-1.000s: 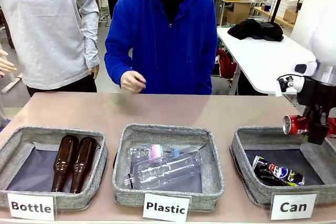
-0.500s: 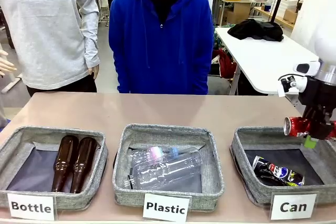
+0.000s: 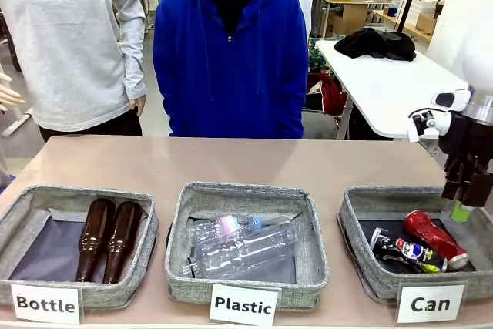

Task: Sort the can waste into the basket.
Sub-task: Pick up the can waste from the table and place it in the right Fabric basket.

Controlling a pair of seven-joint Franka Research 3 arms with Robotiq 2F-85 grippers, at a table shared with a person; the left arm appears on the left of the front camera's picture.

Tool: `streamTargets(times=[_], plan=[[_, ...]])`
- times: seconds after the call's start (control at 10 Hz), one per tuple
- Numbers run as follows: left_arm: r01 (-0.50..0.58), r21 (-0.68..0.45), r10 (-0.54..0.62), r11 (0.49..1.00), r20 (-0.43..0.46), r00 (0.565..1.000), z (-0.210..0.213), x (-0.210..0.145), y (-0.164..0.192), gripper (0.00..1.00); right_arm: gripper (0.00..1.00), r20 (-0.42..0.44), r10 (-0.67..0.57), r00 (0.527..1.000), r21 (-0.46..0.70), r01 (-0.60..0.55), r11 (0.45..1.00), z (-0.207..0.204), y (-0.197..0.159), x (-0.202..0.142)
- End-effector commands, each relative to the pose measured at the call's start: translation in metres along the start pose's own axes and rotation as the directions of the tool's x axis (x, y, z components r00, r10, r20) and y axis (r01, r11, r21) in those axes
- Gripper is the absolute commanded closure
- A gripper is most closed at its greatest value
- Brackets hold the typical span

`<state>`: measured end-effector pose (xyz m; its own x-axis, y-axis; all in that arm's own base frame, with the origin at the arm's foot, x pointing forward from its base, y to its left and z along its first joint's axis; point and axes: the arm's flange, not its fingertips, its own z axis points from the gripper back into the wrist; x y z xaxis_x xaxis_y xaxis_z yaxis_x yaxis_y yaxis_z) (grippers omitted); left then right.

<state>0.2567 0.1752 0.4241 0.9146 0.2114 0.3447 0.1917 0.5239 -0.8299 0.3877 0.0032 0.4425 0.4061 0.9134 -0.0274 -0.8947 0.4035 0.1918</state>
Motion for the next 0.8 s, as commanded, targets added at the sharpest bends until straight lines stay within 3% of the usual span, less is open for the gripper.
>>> streamTargets(times=[0.0, 0.1, 0.2, 0.3, 0.4, 0.5, 0.6, 0.7], plan=[[-0.009, 0.000, 0.009, 1.000, -0.006, 1.000, 0.001, -0.003, 0.000, 0.00, 0.00, 0.047, -0.024, 0.999, 0.034, 0.023, 0.999, -0.001, 0.003, 0.000], [-0.009, 0.000, 0.009, 1.000, -0.006, 1.000, 0.001, -0.003, 0.000, 0.00, 0.00, 0.080, -0.098, 0.992, 0.079, 0.091, 0.993, 0.002, 0.003, 0.001], [-0.009, 0.000, 0.009, 1.000, -0.006, 1.000, 0.001, -0.003, 0.000, 0.00, 0.00, 0.152, -0.216, 0.964, 0.235, 0.177, 0.956, 0.010, 0.001, 0.002], [-0.009, 0.000, 0.009, 1.000, -0.006, 1.000, 0.001, -0.003, 0.000, 0.00, 0.00, 0.254, -0.469, 0.846, 0.428, 0.336, 0.839, 0.018, -0.003, 0.004], [-0.009, 0.000, 0.009, 1.000, -0.006, 1.000, 0.001, -0.003, 0.000, 0.00, 0.00, 0.328, -0.814, 0.480, 0.698, 0.457, 0.551, 0.034, -0.010, 0.006], [-0.009, 0.000, 0.009, 1.000, -0.006, 1.000, 0.001, -0.003, 0.000, 0.00, 0.00, 0.242, -0.950, 0.196, 0.901, 0.316, 0.295, 0.047, -0.013, 0.005], [-0.009, 0.000, 0.009, 1.000, -0.006, 1.000, 0.001, -0.003, 0.000, 0.00, 0.00, 0.173, -0.985, 0.001, 0.973, 0.155, 0.171, 0.054, -0.021, -0.001], [-0.009, 0.000, 0.009, 1.000, -0.006, 1.000, 0.001, -0.003, 0.000, 0.00, 0.00, 0.087, -0.995, -0.038, 0.995, -0.035, 0.089, 0.058, -0.026, -0.016]])
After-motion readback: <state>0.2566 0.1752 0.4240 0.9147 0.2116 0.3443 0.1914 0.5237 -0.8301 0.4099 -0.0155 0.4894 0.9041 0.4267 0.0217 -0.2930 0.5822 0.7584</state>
